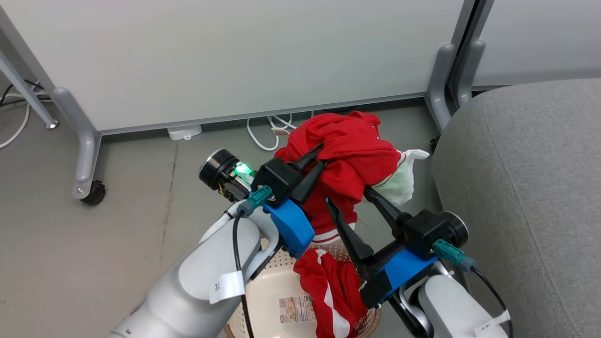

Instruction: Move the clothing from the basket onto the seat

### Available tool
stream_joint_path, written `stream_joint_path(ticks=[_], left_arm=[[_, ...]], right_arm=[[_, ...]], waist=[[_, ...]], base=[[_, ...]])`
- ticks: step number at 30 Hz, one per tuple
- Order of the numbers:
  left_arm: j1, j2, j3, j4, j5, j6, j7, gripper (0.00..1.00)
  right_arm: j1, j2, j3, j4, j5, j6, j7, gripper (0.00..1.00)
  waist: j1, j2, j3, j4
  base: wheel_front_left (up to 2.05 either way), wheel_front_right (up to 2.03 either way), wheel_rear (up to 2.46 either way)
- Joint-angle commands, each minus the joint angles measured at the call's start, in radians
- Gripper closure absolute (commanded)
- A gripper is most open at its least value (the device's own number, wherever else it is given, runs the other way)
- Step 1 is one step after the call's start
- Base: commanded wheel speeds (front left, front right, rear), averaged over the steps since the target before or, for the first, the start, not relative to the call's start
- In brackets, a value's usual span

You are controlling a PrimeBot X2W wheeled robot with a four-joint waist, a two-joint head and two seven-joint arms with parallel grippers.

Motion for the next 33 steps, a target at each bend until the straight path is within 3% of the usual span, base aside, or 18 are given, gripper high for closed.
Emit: stream_joint_path(ticks=[1,10,11,12,13,33], left_arm=[[-0.01,-0.007,-0.002,-0.004,0.003,-0.006,-0.005,1.0],[-0.022,-0.026,-0.023,-0.011,0.0,-0.006,-0.005,1.0],[-0.023,-0.028,-0.025,-0.012,-0.002,-0.006,-0.005,1.0],[-0.024,-0.03,-0.026,-0.012,-0.004,-0.006,-0.005,1.0],[-0.025,-0.031,-0.027,-0.011,-0.004,-0.006,-0.005,1.0],[-0.016,-0.027,-0.022,-0.01,-0.01,-0.007,-0.005,1.0]], right_arm=[[-0.027,-0.004,0.004,0.018,0.008,0.0,0.0,0.0],[-0.093,-0.003,0.008,0.079,0.028,0.0,0.0,0.0],[-0.098,-0.003,0.008,0.084,0.029,0.0,-0.001,0.35],[-0.103,-0.003,0.008,0.086,0.032,0.0,0.0,0.82],[-0.106,-0.003,0.007,0.088,0.035,0.0,0.0,1.0],[-0.108,-0.003,0.0,0.102,0.03,0.0,0.0,1.0]], waist=[[-0.0001,0.0,0.004,0.006],[-0.0001,0.0,0.017,0.032],[-0.0001,0.0,0.017,0.034],[-0.0001,0.0,0.018,0.036],[-0.0001,0.0,0.018,0.038],[-0.0001,0.0,0.012,0.036]], base=[[0.0,0.0,0.0],[0.0,0.0,0.0],[0.0,0.0,0.0],[0.0,0.0,0.0],[0.0,0.0,0.0],[0.0,0.0,0.0]])
